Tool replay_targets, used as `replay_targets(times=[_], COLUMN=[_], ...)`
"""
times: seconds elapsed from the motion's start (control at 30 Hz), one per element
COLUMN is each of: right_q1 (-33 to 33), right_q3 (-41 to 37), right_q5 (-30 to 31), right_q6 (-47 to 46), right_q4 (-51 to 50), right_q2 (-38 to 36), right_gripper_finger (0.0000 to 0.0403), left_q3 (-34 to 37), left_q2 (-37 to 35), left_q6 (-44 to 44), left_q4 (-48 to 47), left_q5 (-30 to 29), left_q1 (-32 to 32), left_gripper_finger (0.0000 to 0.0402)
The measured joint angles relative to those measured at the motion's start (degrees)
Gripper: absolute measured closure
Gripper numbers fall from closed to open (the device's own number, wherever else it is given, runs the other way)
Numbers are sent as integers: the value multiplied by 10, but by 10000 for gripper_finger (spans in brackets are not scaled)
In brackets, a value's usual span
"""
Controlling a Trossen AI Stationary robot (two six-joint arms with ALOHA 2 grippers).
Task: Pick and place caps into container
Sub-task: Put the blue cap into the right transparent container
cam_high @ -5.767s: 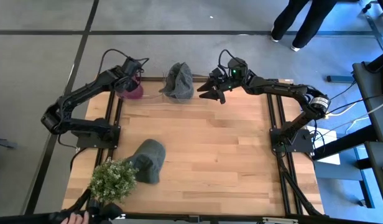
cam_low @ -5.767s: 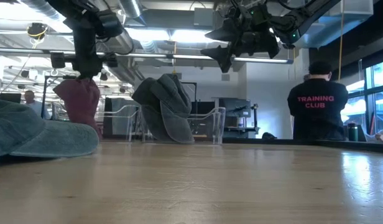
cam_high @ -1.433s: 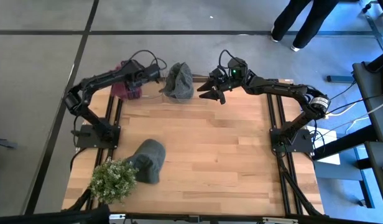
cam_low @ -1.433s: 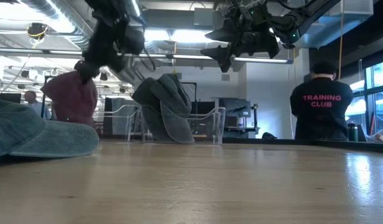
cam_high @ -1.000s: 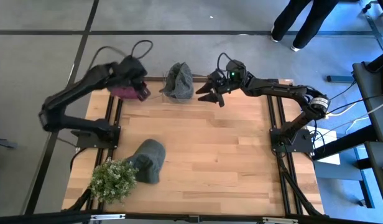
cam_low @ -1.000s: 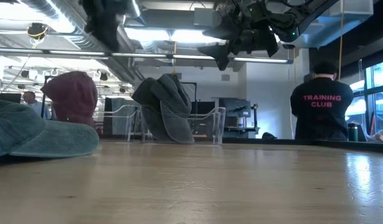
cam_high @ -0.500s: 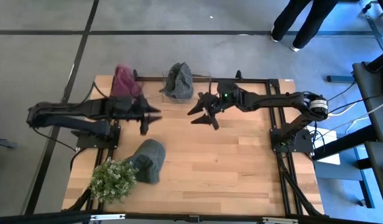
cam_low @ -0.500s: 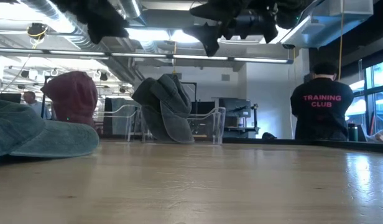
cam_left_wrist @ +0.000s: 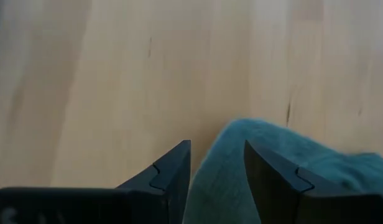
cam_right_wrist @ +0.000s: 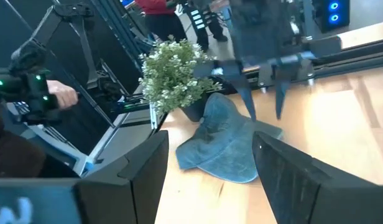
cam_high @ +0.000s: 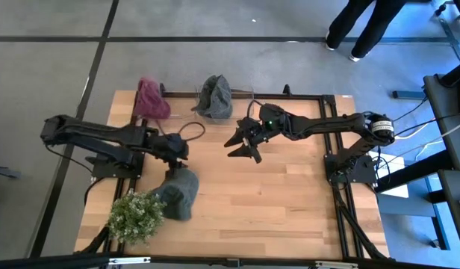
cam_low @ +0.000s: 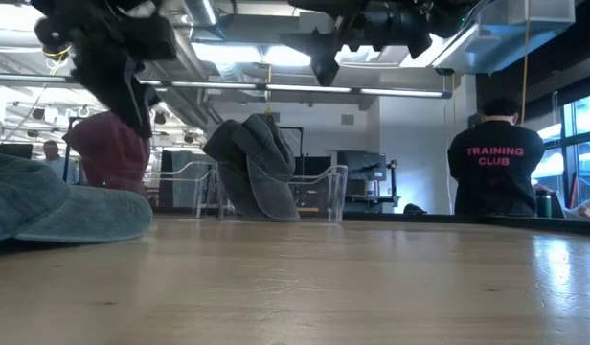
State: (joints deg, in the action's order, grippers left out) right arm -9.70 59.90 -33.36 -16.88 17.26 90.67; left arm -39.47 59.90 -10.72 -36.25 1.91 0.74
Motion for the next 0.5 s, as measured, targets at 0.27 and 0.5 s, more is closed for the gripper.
replay_targets(times=[0.27, 0.5], right_q1=[22, 31], right_q3=[0, 0], right_q5=[14, 15], right_q6=[5, 6], right_q4=[-5, -61], right_q2=[0, 0], right_gripper_finger=[170, 170], left_q3=[0, 0], left_q2=[121, 181], left_q6=[39, 81], left_q4=[6, 24], left_q5=[95, 111], left_q1=[-40, -77], left_gripper_finger=[258, 258])
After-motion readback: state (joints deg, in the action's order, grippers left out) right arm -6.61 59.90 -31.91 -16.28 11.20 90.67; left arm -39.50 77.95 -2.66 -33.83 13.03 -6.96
